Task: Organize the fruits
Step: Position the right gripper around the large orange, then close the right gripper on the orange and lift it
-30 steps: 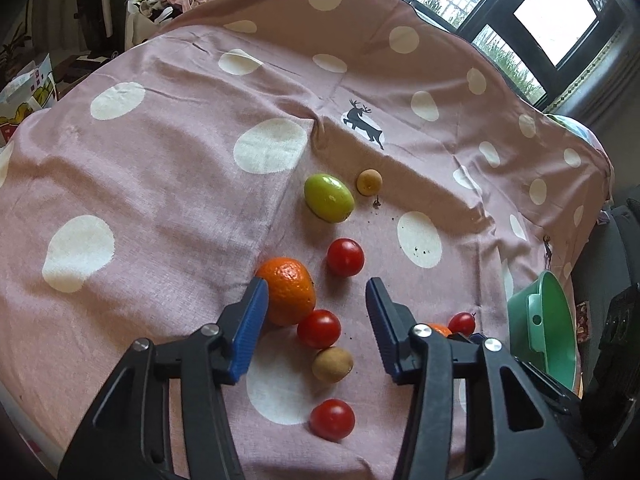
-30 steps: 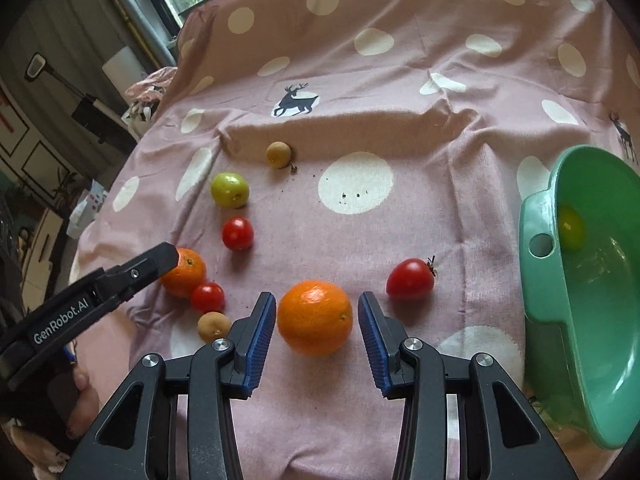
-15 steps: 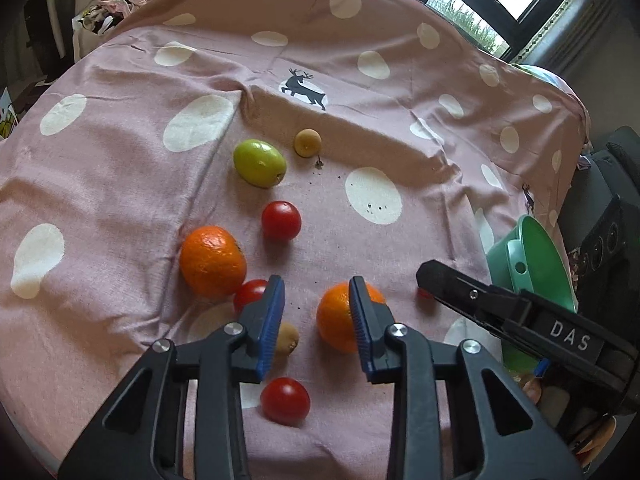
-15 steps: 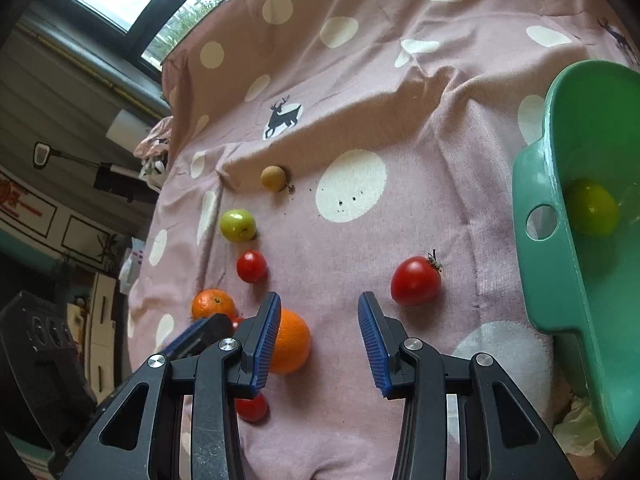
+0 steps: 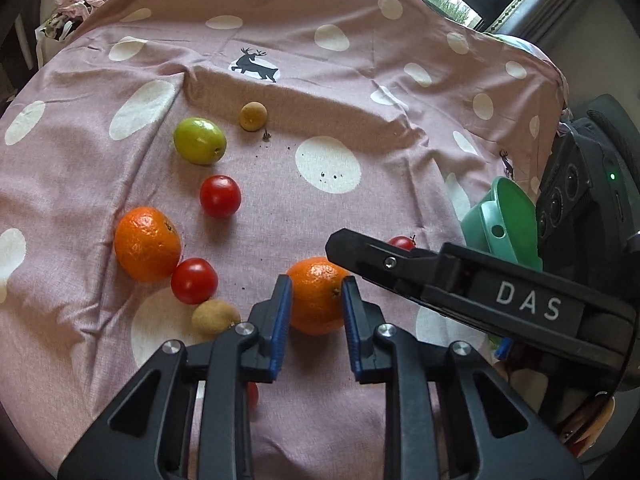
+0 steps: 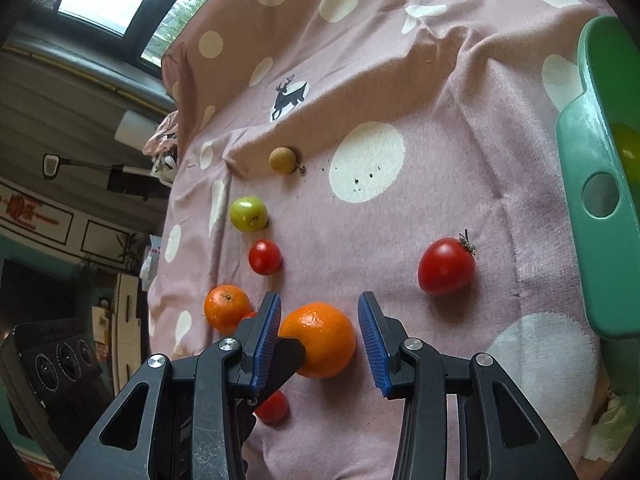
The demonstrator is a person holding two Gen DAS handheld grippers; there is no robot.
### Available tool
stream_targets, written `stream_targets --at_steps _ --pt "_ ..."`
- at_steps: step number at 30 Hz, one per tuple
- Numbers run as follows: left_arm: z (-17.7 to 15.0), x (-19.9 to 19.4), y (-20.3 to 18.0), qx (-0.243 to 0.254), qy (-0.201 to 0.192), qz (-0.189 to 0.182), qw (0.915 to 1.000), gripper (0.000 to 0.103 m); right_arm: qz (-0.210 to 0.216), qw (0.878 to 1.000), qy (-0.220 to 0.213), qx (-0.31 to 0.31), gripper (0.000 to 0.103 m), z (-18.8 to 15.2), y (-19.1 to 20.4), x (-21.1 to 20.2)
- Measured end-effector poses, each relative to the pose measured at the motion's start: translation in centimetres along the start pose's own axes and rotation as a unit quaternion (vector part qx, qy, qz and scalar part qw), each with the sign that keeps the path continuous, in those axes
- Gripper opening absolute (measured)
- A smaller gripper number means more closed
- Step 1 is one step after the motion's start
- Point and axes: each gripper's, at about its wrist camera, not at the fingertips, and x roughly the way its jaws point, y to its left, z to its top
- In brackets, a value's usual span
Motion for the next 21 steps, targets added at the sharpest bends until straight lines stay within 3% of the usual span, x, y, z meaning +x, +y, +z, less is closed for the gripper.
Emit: stream_targets --at_steps 14,21 --pt "-0.1 -0.7 -0.2 -0.001 0.002 -0.012 0.9999 0.026 0.011 1.000 0.002 -0.002 0.044 -0.2 0.3 0.0" --pt "-0.3 -0.5 -1.1 0.016 -0.002 -0.015 0.9998 0.034 0.019 1.000 0.003 0.004 0.044 -0.1 0.0 -0.2"
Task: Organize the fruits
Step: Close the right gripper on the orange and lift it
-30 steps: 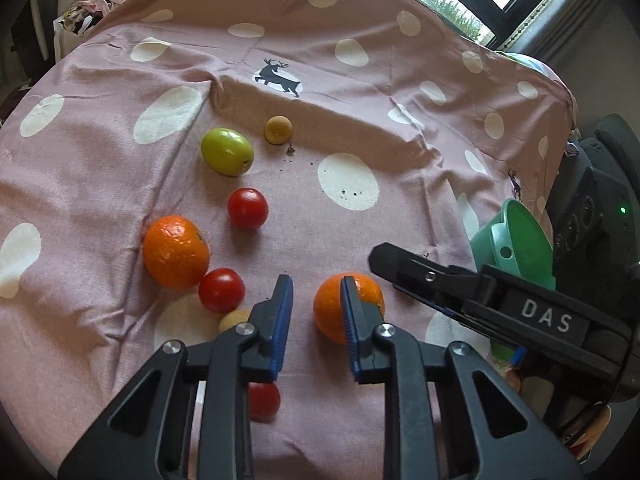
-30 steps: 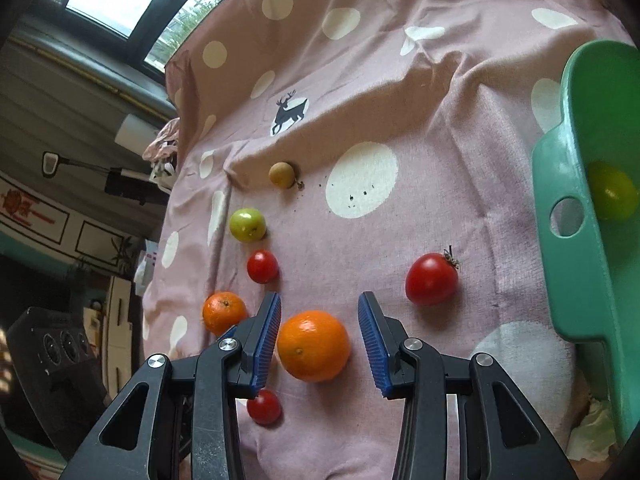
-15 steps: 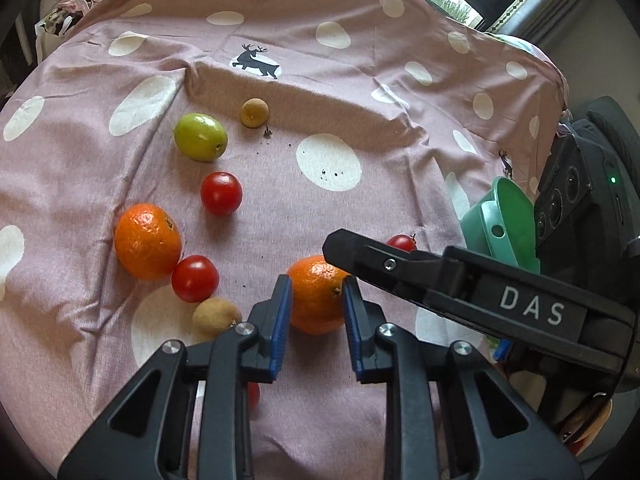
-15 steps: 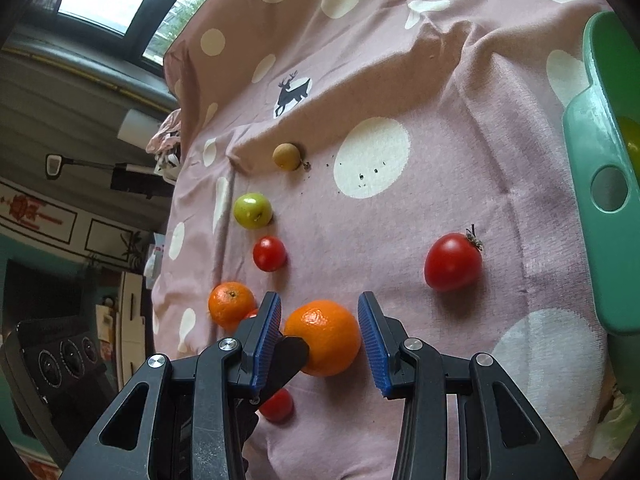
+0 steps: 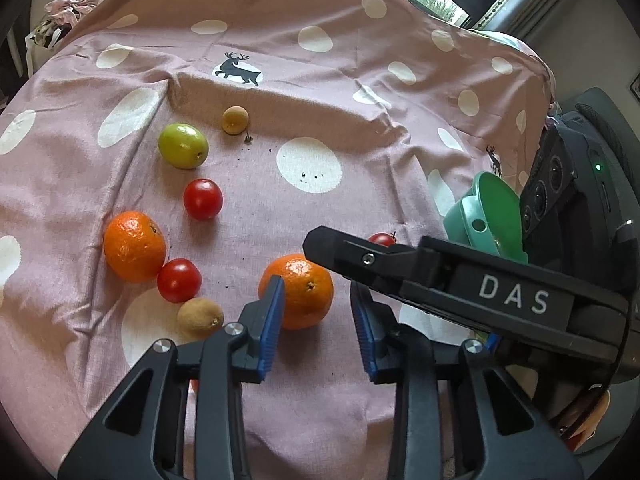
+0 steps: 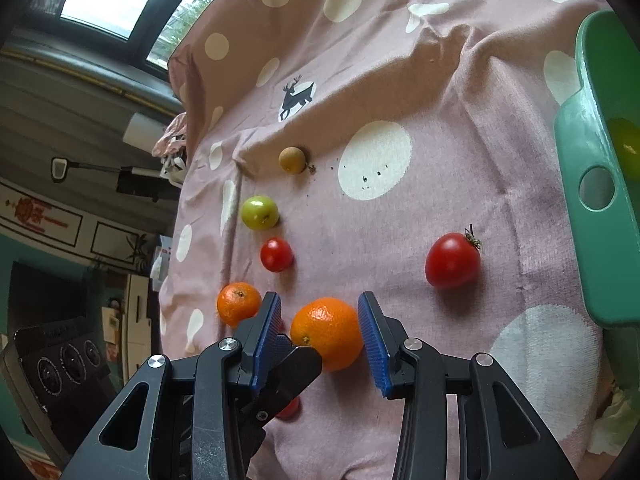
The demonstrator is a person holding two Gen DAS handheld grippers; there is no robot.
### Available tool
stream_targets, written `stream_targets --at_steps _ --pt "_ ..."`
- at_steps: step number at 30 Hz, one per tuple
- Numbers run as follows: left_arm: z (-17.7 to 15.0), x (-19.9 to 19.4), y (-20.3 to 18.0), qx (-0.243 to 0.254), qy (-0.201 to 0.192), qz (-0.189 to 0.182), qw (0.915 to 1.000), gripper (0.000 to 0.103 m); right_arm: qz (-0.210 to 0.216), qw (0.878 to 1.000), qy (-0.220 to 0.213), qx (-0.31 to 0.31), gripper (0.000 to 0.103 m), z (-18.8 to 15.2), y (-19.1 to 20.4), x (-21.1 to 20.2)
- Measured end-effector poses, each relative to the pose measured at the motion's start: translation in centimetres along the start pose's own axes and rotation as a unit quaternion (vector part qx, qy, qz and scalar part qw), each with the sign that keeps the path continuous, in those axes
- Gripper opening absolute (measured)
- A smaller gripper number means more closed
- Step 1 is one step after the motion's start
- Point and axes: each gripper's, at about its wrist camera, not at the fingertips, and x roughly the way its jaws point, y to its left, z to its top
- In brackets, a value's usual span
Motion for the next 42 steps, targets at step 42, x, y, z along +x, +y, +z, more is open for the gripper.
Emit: stream_targets --at_steps 42 --pt "-0.3 3.6 0.7 -0.006 0.039 0.042 0.9983 0.046 -0.008 0.999 0.031 0.013 0.044 -0.2 -0.6 1.6"
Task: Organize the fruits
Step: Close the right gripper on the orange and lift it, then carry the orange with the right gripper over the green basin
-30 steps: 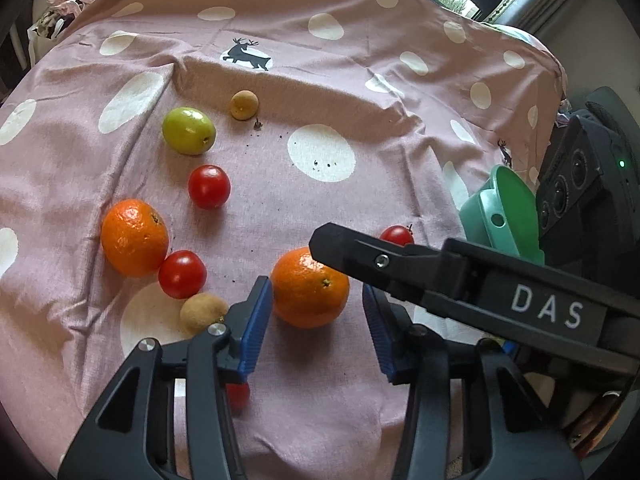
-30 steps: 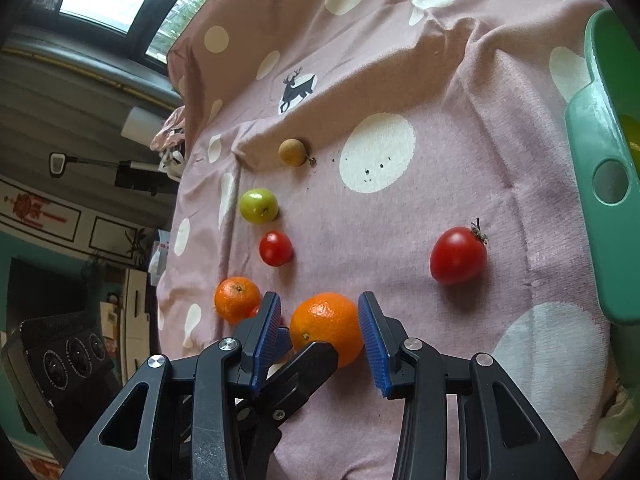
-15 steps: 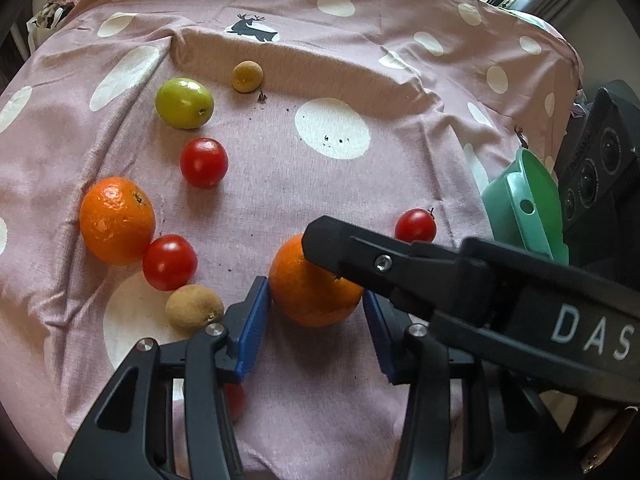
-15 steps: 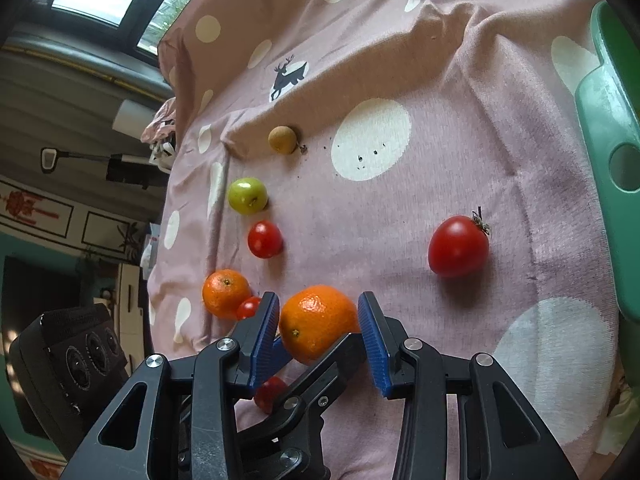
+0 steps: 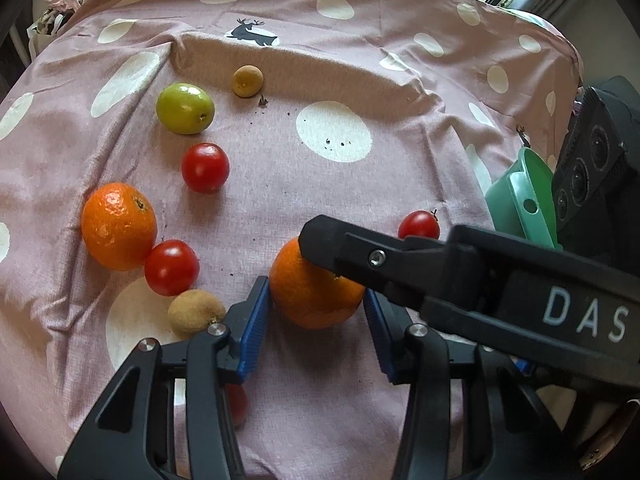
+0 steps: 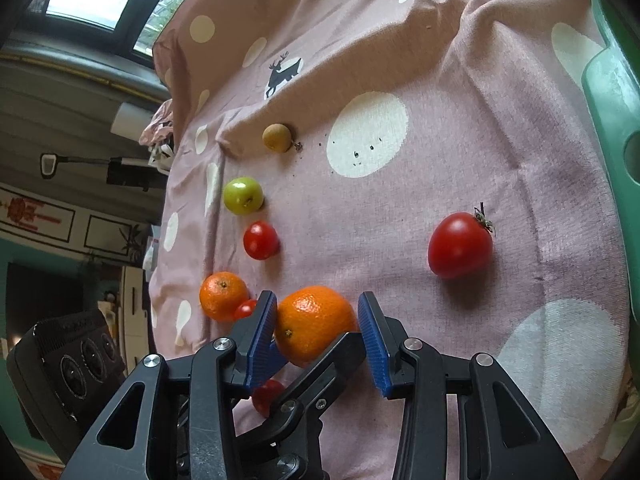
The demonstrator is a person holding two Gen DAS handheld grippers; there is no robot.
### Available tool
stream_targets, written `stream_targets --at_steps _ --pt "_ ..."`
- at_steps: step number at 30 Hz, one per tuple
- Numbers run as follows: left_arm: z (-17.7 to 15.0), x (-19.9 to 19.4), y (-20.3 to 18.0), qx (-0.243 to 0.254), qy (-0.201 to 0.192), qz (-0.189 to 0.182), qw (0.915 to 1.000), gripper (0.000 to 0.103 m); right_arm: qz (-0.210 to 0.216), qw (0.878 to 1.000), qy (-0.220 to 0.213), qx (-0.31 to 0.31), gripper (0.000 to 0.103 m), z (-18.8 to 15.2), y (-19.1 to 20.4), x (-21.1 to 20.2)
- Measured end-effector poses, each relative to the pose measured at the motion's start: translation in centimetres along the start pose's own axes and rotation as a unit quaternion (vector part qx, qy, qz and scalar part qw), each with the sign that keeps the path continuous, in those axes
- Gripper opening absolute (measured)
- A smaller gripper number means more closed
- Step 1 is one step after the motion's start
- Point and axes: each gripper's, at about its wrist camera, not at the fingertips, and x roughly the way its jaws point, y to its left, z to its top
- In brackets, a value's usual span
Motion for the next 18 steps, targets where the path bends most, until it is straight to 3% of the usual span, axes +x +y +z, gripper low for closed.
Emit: stream_targets --at_steps 8,18 --pt "0.0 -0.5 0.1 -0.004 -0.006 0.002 1.0000 0.046 -0.015 0.999 -0.011 -0.026 0.044 -0.3 0.9 -0.1" --pt "-0.1 -3.4 -0.7 0.008 -0.051 -0.011 0.9986 0.046 -0.023 0.996 -0.062 -0.068 0.044 -1.2 3.2 -2.2"
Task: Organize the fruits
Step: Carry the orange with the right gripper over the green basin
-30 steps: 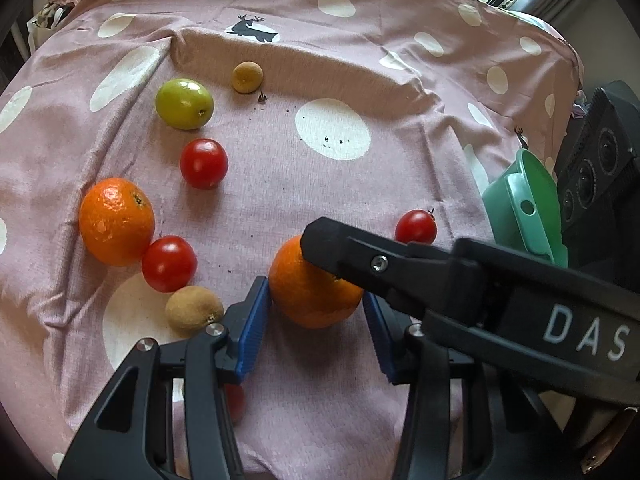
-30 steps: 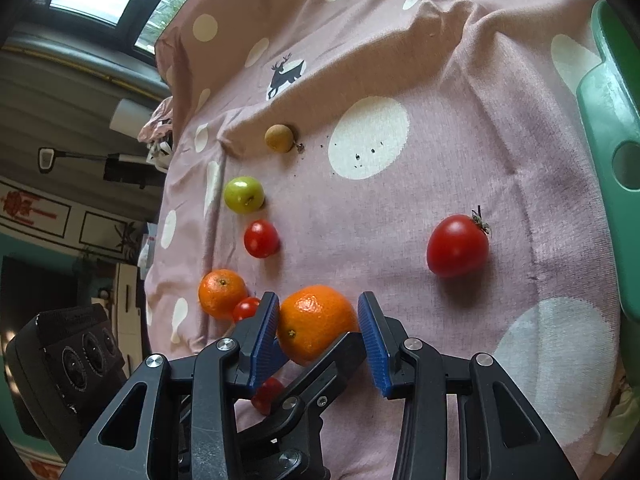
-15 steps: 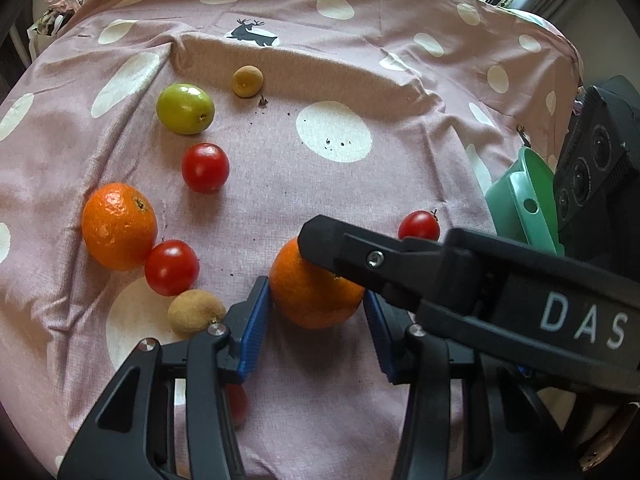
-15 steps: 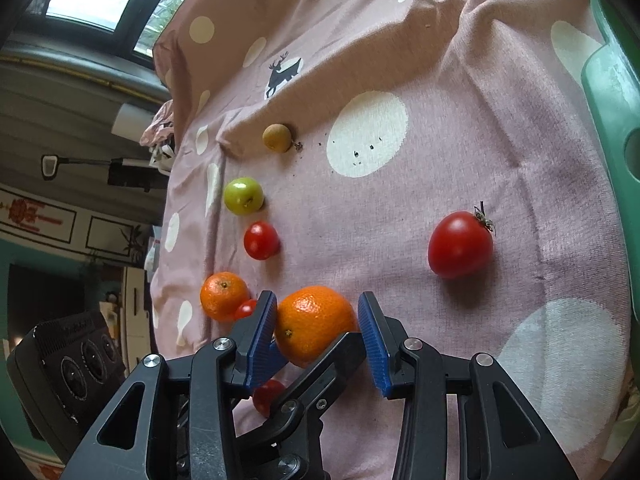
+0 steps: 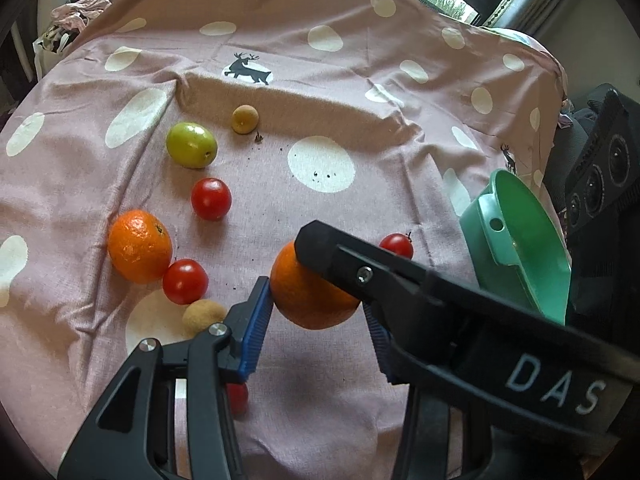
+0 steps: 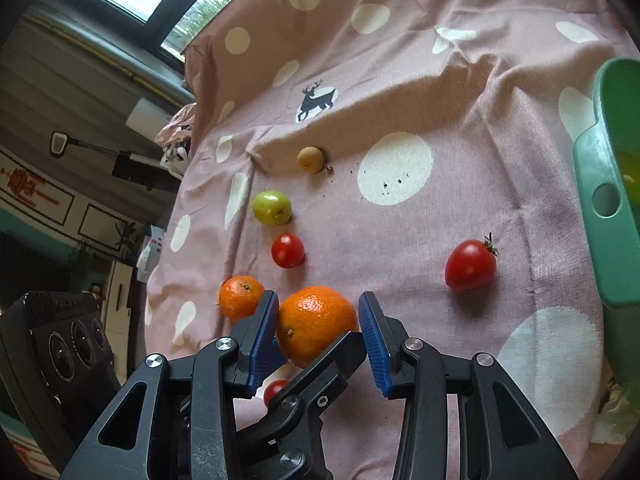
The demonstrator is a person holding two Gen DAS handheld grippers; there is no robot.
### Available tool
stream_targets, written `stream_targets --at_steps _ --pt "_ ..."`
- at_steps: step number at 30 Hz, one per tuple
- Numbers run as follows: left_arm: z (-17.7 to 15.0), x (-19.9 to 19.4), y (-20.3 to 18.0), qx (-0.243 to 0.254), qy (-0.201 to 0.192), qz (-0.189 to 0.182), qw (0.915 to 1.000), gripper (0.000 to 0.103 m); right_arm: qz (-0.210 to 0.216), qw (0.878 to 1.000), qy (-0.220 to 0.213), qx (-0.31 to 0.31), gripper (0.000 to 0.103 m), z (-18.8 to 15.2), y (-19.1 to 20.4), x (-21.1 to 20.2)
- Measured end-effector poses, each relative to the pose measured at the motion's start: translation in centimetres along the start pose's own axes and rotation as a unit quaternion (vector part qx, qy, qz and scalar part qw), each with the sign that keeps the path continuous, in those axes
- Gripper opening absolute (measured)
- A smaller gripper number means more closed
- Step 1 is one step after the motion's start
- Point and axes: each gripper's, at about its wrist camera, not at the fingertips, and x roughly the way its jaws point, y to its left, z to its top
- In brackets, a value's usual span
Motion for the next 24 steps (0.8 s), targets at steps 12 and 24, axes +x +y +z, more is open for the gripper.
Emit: stream_targets --at_steps 12,24 --pt "0.0 -4.0 -2.1 0.029 -0.075 -0.010 0.9967 0.045 0.005 0.997 -0.073 -0.034 0.044 -0.4 2.3 -4.3" --pt "0.0 -6.8 -5.3 0.068 -0.134 -0.009 0.9886 0.046 0.006 0.987 -0.143 -0.073 0.045 -1.1 3.7 -8.7"
